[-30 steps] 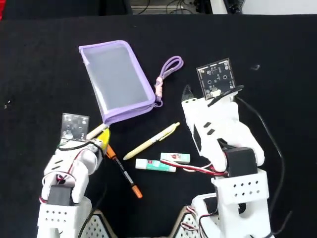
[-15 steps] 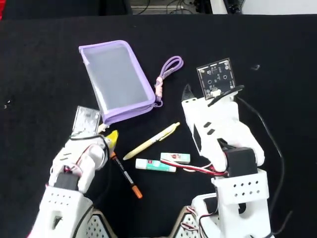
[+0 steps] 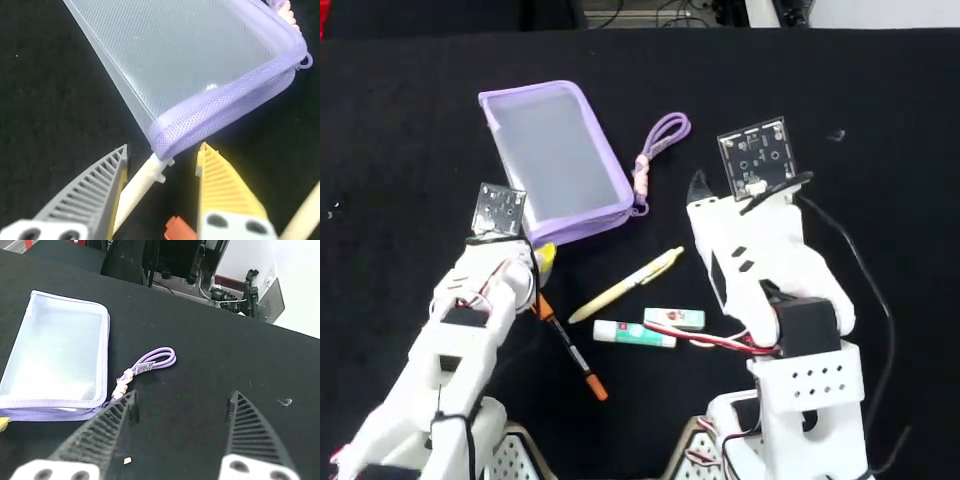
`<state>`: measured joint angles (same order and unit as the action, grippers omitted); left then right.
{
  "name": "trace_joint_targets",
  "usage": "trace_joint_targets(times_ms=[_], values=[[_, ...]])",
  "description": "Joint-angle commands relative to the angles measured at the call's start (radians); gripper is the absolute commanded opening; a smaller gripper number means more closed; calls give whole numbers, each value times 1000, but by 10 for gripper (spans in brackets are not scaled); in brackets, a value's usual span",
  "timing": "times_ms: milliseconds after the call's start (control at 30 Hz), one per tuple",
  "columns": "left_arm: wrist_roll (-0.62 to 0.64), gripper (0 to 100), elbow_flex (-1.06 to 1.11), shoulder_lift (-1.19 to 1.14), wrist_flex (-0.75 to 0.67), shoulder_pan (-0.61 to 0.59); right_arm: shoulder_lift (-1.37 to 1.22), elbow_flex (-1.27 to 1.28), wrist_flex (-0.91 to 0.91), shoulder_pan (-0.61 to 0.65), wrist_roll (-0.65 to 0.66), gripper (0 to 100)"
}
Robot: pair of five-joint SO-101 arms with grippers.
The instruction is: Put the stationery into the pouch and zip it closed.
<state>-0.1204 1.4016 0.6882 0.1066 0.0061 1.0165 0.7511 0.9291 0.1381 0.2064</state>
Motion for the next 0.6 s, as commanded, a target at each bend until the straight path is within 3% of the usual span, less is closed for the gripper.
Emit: trace_joint_targets(times_ms=[0, 167, 367, 567], values=[[-9, 219, -64, -78, -129, -12, -8, -2, -28, 12, 11, 272], [-9, 190, -53, -127, -258, -13, -8, -2, -28, 12, 11, 272], [-141, 181, -59, -222, -361, -12, -8, -2, -28, 12, 12, 272], [-155, 180, -81, -390, -531, -33, -8, -1, -28, 12, 12, 272]])
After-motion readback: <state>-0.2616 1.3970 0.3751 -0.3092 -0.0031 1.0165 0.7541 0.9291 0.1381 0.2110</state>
